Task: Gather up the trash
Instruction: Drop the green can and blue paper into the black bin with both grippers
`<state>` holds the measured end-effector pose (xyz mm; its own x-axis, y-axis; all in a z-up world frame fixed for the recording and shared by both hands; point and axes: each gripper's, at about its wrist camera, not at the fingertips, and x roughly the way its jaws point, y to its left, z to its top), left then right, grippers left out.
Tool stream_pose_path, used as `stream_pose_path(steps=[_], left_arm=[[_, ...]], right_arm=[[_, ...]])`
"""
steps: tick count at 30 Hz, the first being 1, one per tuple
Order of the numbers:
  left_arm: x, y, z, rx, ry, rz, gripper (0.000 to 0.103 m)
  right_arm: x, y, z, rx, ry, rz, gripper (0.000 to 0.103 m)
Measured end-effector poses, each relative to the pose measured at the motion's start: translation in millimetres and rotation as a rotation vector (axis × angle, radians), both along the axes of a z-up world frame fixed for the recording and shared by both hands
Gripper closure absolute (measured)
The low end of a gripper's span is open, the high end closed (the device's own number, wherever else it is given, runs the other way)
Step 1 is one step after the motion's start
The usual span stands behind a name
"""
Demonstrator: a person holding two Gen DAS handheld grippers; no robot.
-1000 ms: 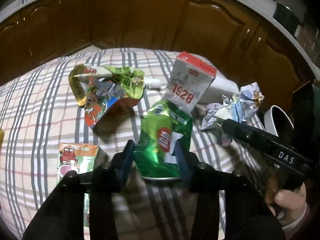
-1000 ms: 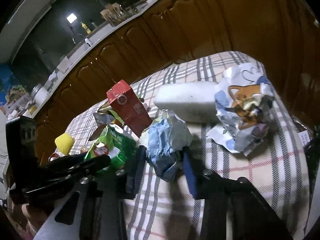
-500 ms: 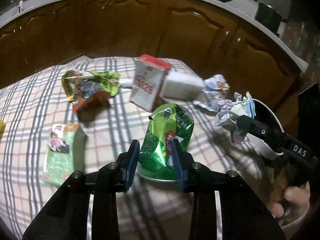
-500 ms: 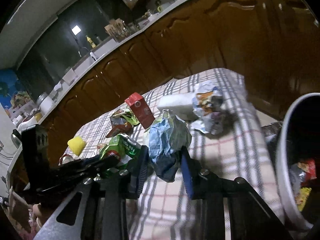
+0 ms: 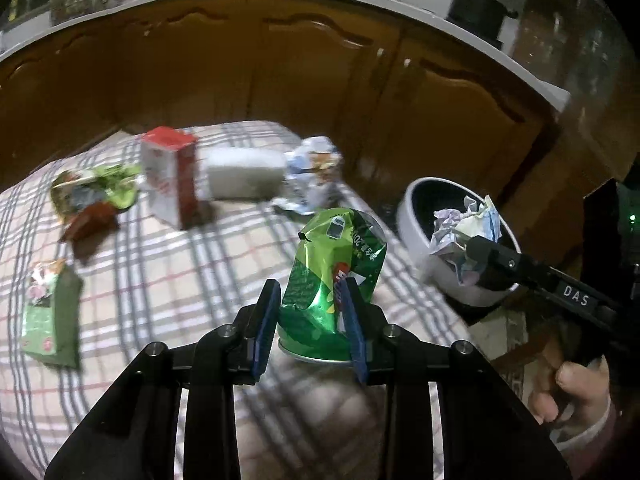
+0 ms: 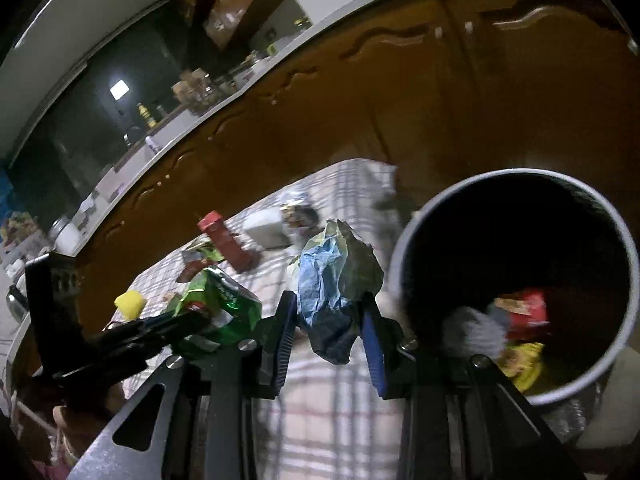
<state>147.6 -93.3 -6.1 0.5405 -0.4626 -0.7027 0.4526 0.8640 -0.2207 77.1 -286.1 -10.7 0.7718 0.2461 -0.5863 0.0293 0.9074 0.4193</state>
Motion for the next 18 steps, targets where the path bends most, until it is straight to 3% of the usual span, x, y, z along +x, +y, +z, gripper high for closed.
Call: stream_pose_path(steps=[8,18], left_arm=[[-3.7,-44.3,4.9,0.001,-0.008,-0.068,0.074],[-2.8,-92.1,13.1,0.003,-0.013,-0.132,0.074]], right_arm=[[-22.9,-45.7,-2.6,-0.006,0.003,-0.098,0.071],[-35.9,-72.2,-4.5,-0.015,0.007,-0.158,0.071]])
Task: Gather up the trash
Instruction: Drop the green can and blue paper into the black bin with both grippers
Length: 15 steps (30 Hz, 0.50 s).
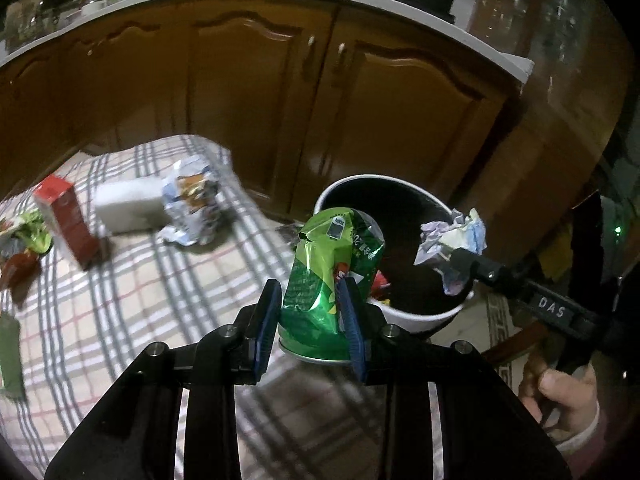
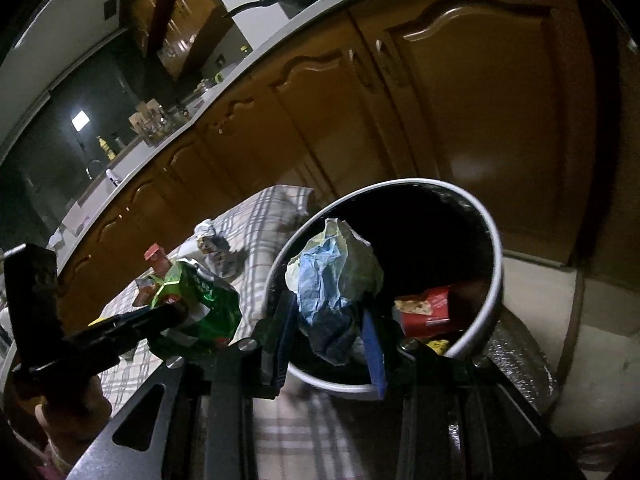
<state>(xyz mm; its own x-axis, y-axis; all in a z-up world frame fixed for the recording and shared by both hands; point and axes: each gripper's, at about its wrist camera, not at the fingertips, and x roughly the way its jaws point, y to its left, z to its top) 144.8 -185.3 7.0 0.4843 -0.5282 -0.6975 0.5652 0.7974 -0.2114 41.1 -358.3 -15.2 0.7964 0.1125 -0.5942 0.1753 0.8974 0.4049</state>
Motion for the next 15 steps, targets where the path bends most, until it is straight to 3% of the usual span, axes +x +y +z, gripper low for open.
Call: stream_pose_path(steps=[15], left_arm=[[11.9,-52.7,9.3,0.026,-0.003,-0.043,0.074]], right_arm=[[1.5,-25.7,-0.8,-0.025,0.008,-0.045,0.071]])
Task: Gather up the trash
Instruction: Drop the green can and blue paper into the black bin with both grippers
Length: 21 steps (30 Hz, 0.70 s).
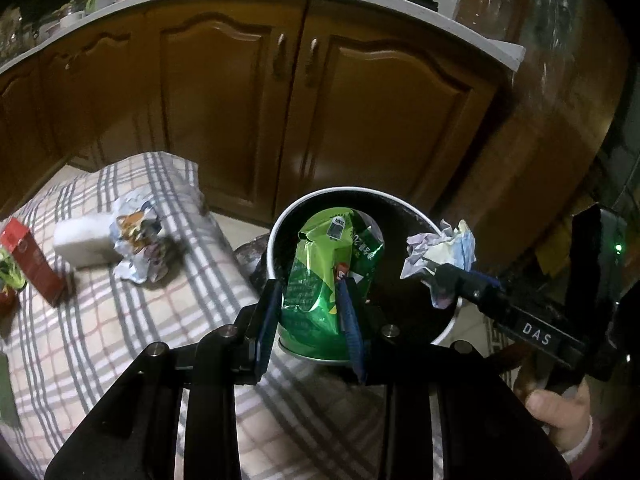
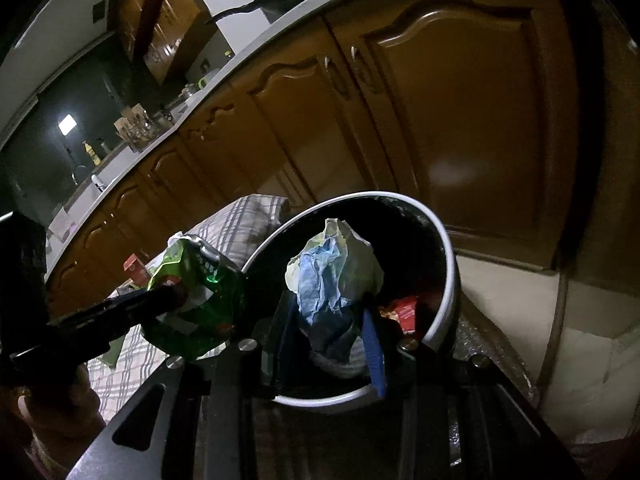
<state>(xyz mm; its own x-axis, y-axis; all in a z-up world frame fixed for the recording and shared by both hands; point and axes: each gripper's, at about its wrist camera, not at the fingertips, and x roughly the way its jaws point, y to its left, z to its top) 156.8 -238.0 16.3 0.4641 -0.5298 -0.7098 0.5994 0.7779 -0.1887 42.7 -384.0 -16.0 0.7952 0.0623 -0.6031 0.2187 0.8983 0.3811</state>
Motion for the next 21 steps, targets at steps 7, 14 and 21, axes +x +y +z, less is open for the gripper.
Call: stream_pose_path(steps=[7,14,21], left_arm=[[6.8,-16.9,-3.1,0.013,0.014,-0.011,0.074],[10.7,-26.8,-10.7,0.03,0.023,-0.008,0.074],[15.9,-32.7,-18.4,0.026,0.07,-0.026,0.067]], right_arm=[[5.3,-6.2,1.4,-0.014,0.006,-0.006,0.071],[13.9,-11.7,0.6,-0.034,0.024,-0.008,0.07],[19.9,-17.6,-4.6,-0.031,0.049,-0.016,0.061]])
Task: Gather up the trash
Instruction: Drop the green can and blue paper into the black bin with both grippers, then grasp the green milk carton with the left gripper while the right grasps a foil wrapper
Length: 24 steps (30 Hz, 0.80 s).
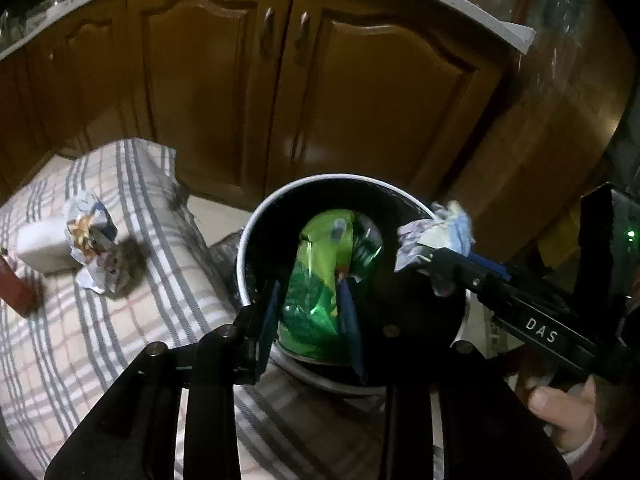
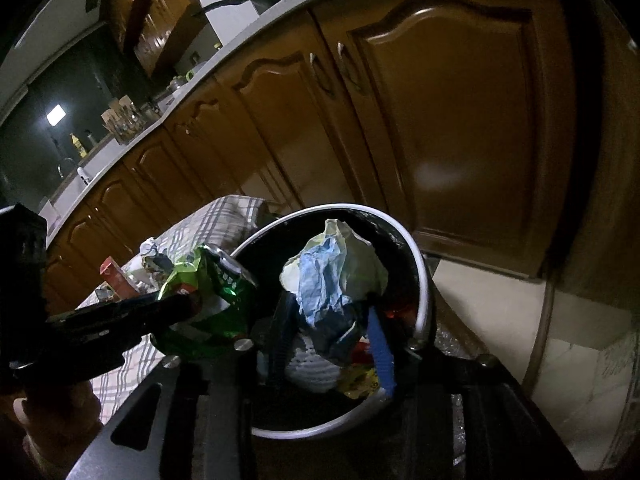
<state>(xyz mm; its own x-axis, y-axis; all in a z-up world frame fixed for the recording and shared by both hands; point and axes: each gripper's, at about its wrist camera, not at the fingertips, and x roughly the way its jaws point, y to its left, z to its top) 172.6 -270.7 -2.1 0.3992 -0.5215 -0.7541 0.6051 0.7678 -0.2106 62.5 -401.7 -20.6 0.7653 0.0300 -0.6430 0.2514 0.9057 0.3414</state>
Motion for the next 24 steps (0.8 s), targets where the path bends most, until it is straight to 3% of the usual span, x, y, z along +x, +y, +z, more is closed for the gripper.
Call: stream_pose_path(steps=[2,4,8,11,16,24], left_arm=[[-1.0,3.5,0.3,-0.01,-0.002,0.006,0.059],[-2.1,8.5,0.5,-0.013,-0.009,0.016,0.056],[-5.6,26.8,-1.7,-0.017,-0.012,0.044,0.054],[-8.8,44.5,-4.4,-0.017,-0.015,0.083,0.045],[-12.5,86.5,-9.2,-0.032,-0.004,0.172,0.042],[-16.7,148.9,-11.1,-0.042,-0.004,0.299,0.042]], right_arm=[[-1.0,-2.6,-1.5,0.018,-0.002,-0.005,0.046],[-3.7,-3.4,-1.9,0.026,-0.011,-0.012,0.033],[-7.6,1.3,-0.8,0.03,-0.021,-0.012,0.032],[-9.1,8.9,1.3,0.04,-0.037,-0.005,0.026],[-5.8,31.5,6.9,0.039,-0.065,0.027,0.019],[8.3,80.5,11.3,0.044,-0.081,0.12,0.018]])
